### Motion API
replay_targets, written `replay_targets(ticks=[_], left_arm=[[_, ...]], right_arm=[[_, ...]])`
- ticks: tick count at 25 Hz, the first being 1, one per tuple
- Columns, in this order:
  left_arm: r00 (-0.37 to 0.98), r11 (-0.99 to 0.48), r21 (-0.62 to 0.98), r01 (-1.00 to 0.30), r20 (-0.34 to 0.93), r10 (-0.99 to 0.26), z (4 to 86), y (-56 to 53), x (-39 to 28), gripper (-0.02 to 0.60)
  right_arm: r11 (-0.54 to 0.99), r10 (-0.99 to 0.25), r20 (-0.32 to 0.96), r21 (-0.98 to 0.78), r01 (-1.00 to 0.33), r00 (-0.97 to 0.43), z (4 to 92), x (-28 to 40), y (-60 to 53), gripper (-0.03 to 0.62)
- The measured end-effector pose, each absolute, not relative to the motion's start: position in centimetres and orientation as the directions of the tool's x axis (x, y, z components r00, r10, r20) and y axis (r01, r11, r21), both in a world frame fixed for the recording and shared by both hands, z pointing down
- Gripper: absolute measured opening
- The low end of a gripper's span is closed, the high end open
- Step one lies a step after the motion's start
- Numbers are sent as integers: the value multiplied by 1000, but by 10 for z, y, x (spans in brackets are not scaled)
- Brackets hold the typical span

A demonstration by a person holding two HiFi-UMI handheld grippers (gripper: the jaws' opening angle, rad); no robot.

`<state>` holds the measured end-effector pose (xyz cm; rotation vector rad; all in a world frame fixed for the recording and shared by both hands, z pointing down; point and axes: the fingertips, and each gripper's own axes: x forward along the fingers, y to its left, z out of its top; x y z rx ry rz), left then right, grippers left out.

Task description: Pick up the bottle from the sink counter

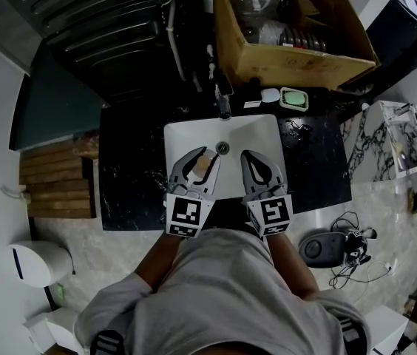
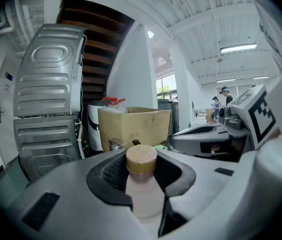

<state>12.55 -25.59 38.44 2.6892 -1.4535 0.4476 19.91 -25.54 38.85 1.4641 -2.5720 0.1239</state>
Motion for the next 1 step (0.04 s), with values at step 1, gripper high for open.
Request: replay_targets(ticks=[1], left_arm=[[517,-557,-91,-825,276,-810,384,-256,126,127]], right_arm=[[512,-844,196,14,-859,-500,390,200,-256,9]])
